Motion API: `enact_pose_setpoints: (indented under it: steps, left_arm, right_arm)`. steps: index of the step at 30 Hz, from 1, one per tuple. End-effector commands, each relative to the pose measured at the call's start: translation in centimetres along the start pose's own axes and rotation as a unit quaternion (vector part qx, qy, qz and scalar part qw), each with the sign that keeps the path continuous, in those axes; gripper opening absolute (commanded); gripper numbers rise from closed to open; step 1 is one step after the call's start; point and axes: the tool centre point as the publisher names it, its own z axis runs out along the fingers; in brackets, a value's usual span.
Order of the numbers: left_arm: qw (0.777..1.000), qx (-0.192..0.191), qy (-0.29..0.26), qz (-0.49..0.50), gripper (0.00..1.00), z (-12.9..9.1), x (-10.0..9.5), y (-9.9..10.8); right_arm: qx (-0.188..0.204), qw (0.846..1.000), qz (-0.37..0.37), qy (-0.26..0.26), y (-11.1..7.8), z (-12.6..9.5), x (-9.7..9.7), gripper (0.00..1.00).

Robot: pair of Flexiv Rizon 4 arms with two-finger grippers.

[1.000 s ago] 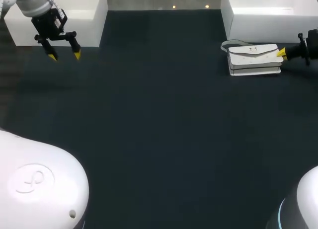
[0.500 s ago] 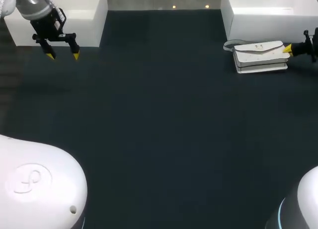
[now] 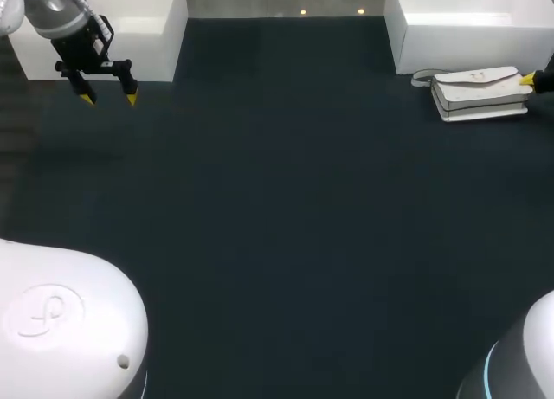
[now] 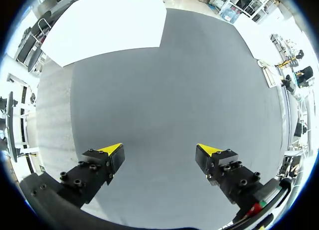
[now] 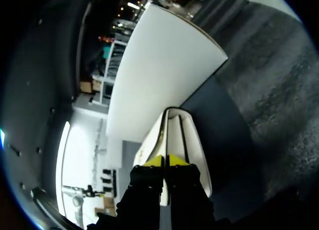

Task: Pick up the bag, open it, inspect its contents, close it, and place it on the opposite side

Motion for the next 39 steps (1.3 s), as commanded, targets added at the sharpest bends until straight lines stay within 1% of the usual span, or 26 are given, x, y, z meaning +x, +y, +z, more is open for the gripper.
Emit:
enact_pose_setpoints:
  steps: [1,6,10,11,12,13,14,20,26,27,31,34,39]
  left_arm:
    - [1.0,0.001,-0.001,0.0,1.0,0.0,0.1,0.1]
    - [1.0,0.001,-0.001,0.0,1.0,0.0,0.1,0.1]
    - [1.0,0.001,-0.001,0.0,1.0,0.0,0.1,0.1]
    - [1.0,0.001,-0.001,0.0,1.0,0.0,0.1,0.1]
    - [1.0,0.001,-0.001,0.0,1.0,0.0,0.1,0.1]
    - [1.0,0.001,-0.001,0.0,1.0,0.0,0.1,0.1]
    - [1.0,0.001,-0.001,0.0,1.0,0.0,0.1,0.1]
    - [1.0,0.001,-0.001,0.0,1.0,0.0,0.1,0.1]
    - [1.0,0.001,-0.001,0.0,1.0,0.0,0.1,0.1]
    - [1.0,0.001,-0.001,0.0,1.0,0.0,0.1,0.1]
    - [1.0,0.001,-0.001,0.0,1.0,0.0,0.1,0.1]
    - [1.0,0.001,-0.001,0.0,1.0,0.0,0.1,0.1]
    - [1.0,0.001,-0.001,0.0,1.0,0.0,0.1,0.1]
  right_arm:
    - [0.226,0.974,0.002,0.012,1.8,0.8,-1.1,0.0]
    - [0.228,0.974,0.003,0.005,2.2,0.9,-1.4,0.0]
    - [0.228,0.974,0.005,0.005,2.1,0.9,-1.5,0.01]
    - [0.226,0.974,0.006,0.004,2.1,0.7,-1.4,0.24]
    - [0.224,0.974,0.005,0.001,2.0,0.5,-1.3,0.5]
    - [0.221,0.975,0.004,-0.003,2.0,0.3,-1.2,0.79]
    - [0.217,0.976,0.002,-0.008,1.9,0.1,-1.0,1.0]
    - [0.189,0.981,-0.012,-0.04,1.9,-2.1,0.3,1.0]
    - [0.17,0.979,-0.036,-0.107,1.2,-3.9,2.0,1.0]
    - [0.163,0.978,-0.041,-0.126,0.9,-4.3,2.5,1.0]
    - [0.165,0.971,-0.055,-0.162,-0.3,-5.0,3.7,1.0]
    - [0.174,0.964,-0.068,-0.189,-1.8,-5.1,4.5,1.0]
    - [0.187,0.954,-0.081,-0.218,-4.1,-5.0,6.0,1.0]
